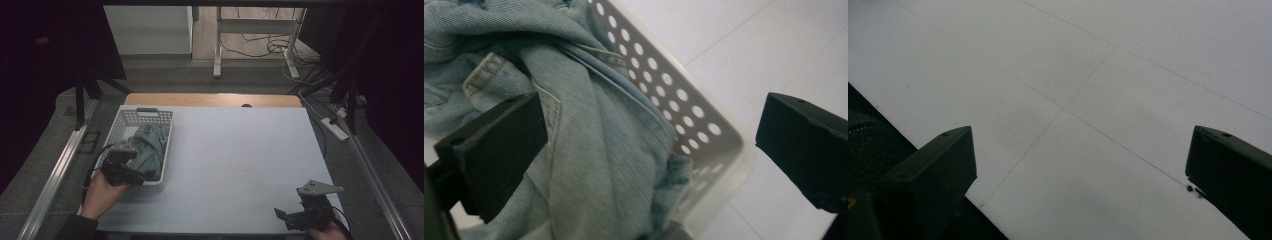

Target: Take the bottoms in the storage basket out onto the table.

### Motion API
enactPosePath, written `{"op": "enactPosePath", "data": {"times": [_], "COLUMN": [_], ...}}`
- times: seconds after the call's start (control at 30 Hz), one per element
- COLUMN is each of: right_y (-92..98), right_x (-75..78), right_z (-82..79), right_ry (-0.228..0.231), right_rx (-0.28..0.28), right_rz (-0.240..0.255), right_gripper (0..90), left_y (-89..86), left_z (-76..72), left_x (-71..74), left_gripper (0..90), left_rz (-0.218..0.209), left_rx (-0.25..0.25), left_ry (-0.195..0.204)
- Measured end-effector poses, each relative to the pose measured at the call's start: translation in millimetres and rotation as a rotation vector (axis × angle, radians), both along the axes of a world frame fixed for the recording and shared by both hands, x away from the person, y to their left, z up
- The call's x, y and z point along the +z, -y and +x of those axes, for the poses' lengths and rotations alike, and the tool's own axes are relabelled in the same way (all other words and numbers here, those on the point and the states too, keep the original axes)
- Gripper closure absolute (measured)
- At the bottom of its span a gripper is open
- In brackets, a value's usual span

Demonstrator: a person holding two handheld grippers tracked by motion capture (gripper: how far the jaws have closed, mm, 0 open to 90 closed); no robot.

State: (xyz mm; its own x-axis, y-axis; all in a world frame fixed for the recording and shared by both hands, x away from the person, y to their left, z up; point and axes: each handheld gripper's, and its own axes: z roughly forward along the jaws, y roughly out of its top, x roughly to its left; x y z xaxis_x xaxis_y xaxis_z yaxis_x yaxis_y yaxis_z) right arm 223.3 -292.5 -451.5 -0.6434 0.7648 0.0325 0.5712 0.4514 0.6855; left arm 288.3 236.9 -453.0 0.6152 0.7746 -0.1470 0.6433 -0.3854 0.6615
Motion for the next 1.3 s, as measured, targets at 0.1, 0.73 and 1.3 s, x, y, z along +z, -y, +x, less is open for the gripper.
{"op": "enactPosePath", "data": {"times": [0.1,0.73,1.3], "right_y": [0.0,-1.0,-1.9], "right_x": [-0.1,-0.5,-0.9], "right_z": [0.1,0.4,0.4], "right_ry": [0.001,-0.006,-0.006], "right_rx": [0.001,0.007,0.014], "right_rz": [-0.001,-0.010,-0.017], "right_gripper": [0.2,0.2,0.2], "left_y": [0.0,2.8,6.2], "left_z": [5.7,40.6,76.3], "left_x": [-0.9,-5.1,-25.1], "left_gripper": [0.0,0.0,0.0], "left_rz": [0.007,0.084,0.181], "left_rx": [0.005,0.032,0.072], "left_ry": [-0.006,-0.042,-0.158]}}
